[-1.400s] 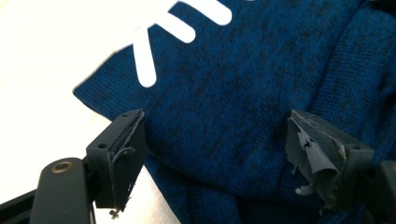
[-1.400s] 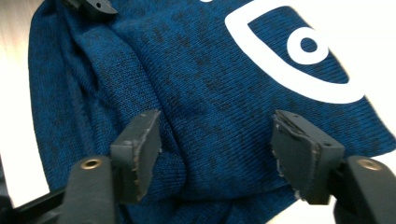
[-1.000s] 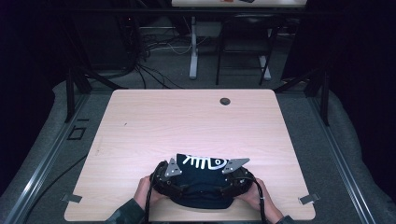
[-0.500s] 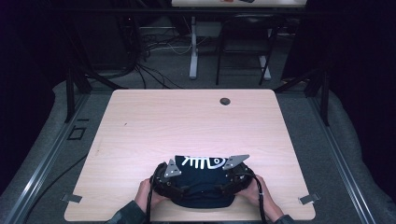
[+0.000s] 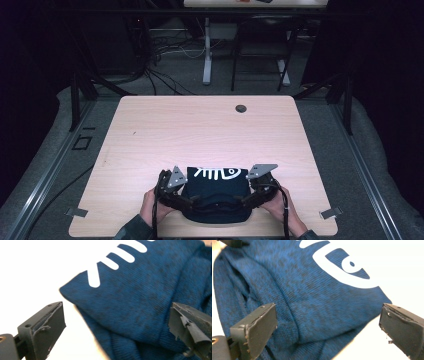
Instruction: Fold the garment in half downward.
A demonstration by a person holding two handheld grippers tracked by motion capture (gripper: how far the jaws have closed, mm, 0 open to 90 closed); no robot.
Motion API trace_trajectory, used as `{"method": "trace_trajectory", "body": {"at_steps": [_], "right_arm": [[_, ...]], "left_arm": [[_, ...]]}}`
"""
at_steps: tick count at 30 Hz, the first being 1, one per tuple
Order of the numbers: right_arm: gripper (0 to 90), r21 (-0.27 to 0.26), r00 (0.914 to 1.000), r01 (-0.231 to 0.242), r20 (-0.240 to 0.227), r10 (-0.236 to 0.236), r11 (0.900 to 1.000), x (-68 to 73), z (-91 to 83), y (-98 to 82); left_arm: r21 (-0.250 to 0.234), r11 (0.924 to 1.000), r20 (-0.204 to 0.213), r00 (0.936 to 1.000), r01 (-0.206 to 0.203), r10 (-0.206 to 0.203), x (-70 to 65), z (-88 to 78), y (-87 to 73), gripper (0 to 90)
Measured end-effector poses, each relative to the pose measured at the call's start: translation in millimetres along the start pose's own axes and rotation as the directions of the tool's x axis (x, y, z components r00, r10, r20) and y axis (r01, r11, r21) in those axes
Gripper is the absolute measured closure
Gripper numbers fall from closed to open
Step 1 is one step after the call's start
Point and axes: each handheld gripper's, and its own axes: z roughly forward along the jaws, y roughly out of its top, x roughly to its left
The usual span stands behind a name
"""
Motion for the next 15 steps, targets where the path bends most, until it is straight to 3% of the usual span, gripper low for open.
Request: {"method": "trace_trajectory", "body": {"at_steps": [4, 9, 15], "right_arm": [[1.3, -0.041, 0.9980, -0.036, 0.051, 0.038, 0.998, -9.5, -16.7, -5.0], [1.0, -0.042, 0.9866, -0.113, 0.114, 0.117, 0.993, -31.2, -26.7, -20.6], [0.7, -0.004, 0.9713, -0.169, 0.169, 0.168, 0.986, -52.0, -23.4, -36.9]], "left_arm": [[-0.007, 0.9991, -0.052, 0.9978, 0.042, -0.042, 17.3, -9.0, -5.9, 0.0], [0.011, 0.9939, -0.128, 0.9859, 0.110, -0.108, 43.9, -14.3, -21.9, 0.0], [0.025, 0.9812, -0.138, 0.9728, 0.191, -0.186, 68.6, -11.6, -38.7, 0.0]]}}
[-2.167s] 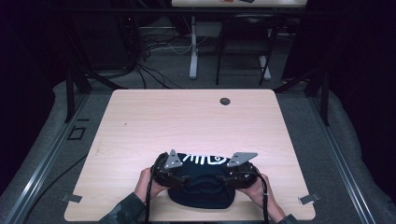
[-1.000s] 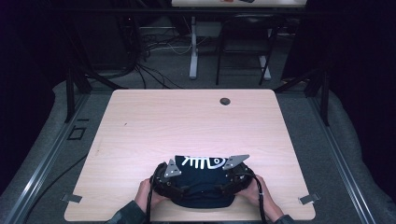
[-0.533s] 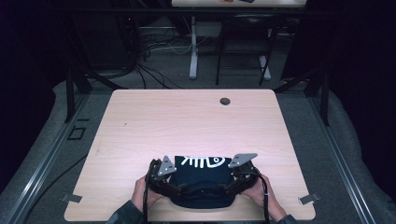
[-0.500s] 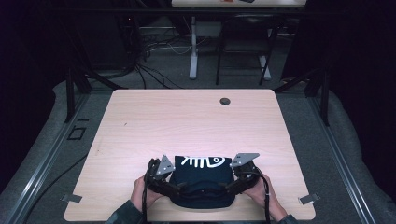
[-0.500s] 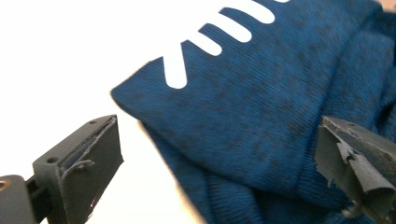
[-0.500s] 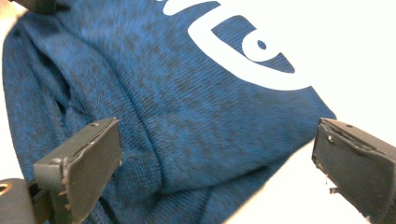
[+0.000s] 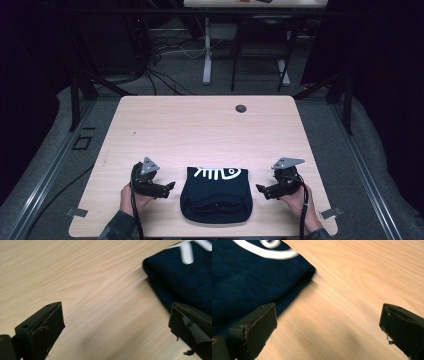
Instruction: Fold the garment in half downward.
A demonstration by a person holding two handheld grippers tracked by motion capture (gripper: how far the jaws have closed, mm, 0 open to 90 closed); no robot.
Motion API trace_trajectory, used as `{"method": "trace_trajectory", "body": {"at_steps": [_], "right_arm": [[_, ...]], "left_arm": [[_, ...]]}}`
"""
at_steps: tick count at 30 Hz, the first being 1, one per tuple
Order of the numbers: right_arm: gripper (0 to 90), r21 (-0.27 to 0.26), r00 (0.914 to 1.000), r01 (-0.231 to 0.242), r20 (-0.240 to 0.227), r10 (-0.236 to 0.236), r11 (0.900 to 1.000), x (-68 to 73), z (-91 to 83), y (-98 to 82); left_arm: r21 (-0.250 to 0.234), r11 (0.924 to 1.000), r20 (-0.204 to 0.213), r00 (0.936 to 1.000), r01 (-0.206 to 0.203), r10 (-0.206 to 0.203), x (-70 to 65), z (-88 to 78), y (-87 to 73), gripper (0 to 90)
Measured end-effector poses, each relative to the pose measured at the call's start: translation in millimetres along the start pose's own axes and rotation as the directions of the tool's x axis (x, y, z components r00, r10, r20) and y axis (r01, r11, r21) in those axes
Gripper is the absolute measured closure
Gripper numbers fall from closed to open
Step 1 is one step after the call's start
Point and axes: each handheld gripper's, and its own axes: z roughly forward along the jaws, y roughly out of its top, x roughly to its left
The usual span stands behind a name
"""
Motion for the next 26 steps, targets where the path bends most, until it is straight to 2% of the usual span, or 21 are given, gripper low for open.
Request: {"method": "trace_trajectory", "body": {"at_steps": [8, 13, 17, 19, 22, 26], "right_arm": [[0.0, 0.024, 0.9983, -0.031, 0.050, 0.029, 0.999, -17.1, 5.7, -8.8], [0.4, 0.033, 0.9949, -0.073, 0.072, 0.071, 0.997, -27.6, 9.6, -15.5], [0.0, 0.061, 0.9948, -0.070, 0.079, 0.065, 0.996, -31.3, 15.5, -19.8], [0.0, 0.038, 0.9940, -0.074, 0.083, 0.071, 0.997, -31.6, 16.0, -21.5], [0.0, -0.011, 0.9944, -0.069, 0.080, 0.069, 0.998, -32.4, 16.6, -26.3], [0.0, -0.015, 0.9939, -0.071, 0.084, 0.072, 0.997, -32.4, 16.8, -26.5]], "left_arm": [[0.027, 0.9991, -0.030, 0.9990, 0.033, -0.033, 16.7, 8.4, -8.2, 0.0], [0.043, 0.9975, -0.013, 0.9983, 0.056, -0.056, 21.3, 13.0, -10.5, 0.0], [0.058, 0.9969, -0.013, 0.9985, 0.054, -0.054, 21.3, 15.2, -11.2, 0.0], [0.068, 0.9961, -0.010, 0.9984, 0.056, -0.055, 22.2, 17.4, -12.1, 0.0], [0.055, 0.9968, -0.032, 0.9979, 0.058, -0.057, 23.6, 18.8, -13.5, 0.1], [0.036, 0.9978, -0.049, 0.9973, 0.056, -0.054, 23.5, 20.4, -15.2, 0.0]]}}
